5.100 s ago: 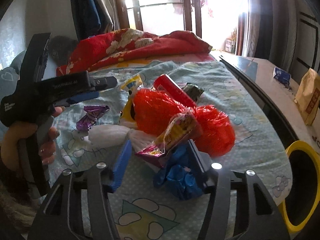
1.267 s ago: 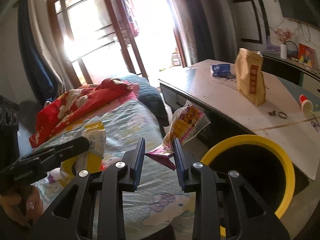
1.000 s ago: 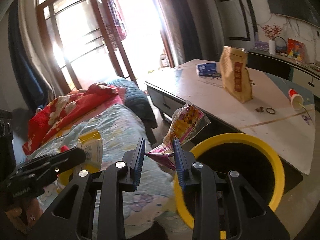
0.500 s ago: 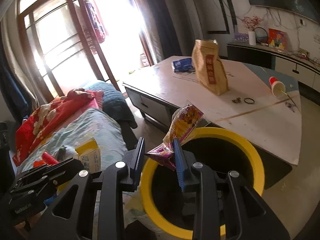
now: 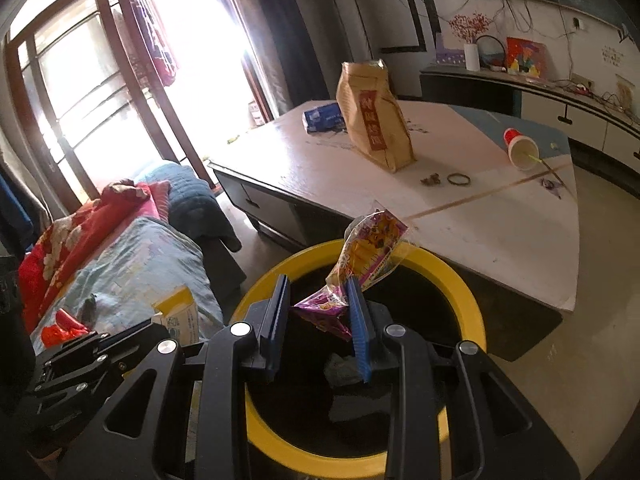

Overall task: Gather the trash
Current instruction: 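Open the right tool over the bin while the left tool opens too, then move both open tools back to the remaining trash on the bed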

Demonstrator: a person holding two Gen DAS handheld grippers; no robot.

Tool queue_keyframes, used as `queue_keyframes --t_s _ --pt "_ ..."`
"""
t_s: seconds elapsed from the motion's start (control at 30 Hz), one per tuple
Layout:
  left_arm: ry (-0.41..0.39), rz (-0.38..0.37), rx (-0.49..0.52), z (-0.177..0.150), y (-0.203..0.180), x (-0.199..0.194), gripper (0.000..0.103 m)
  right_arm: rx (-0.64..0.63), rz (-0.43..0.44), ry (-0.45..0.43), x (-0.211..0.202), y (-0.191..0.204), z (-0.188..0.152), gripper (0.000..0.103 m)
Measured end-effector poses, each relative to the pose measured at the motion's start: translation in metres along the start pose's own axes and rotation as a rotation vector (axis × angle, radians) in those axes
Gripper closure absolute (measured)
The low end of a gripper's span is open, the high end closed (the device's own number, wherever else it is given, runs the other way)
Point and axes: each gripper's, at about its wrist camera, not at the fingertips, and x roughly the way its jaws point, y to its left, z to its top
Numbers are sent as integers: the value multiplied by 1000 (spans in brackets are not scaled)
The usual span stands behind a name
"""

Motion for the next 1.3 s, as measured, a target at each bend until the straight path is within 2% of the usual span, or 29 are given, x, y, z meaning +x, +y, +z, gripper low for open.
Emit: queue_keyframes --t_s 0.27,0.33,0.4,0.47,0.63,0.7,0.87,0.97,1.03,1.3 --pt "45 19 -7 2 0 27 90 10 -20 50 8 -12 -6 73" --pt "48 21 -28 4 3 29 78 25 -22 55 8 -15 -7 69" --pt "34 15 -44 7 7 26 61 39 -16 57 8 -17 -6 61" --pt "24 14 -54 8 9 21 56 39 -24 51 7 -17 -6 55" --pt "-14 41 -80 8 15 4 45 44 -28 39 5 -15 -5 51" --pt "-25 54 -90 8 18 -4 32 37 -28 31 4 -11 -4 48" --pt "-50 79 -92 6 23 -25 21 0 -22 17 0 3 -2 46" --pt "-64 93 -84 4 25 -38 19 -17 -12 7 -3 13 -2 44" --pt "-74 108 -85 3 26 -45 11 -34 -8 -3 -6 22 -1 42" --pt "-126 174 -102 0 39 -83 11 -89 24 -38 -15 56 -1 33"
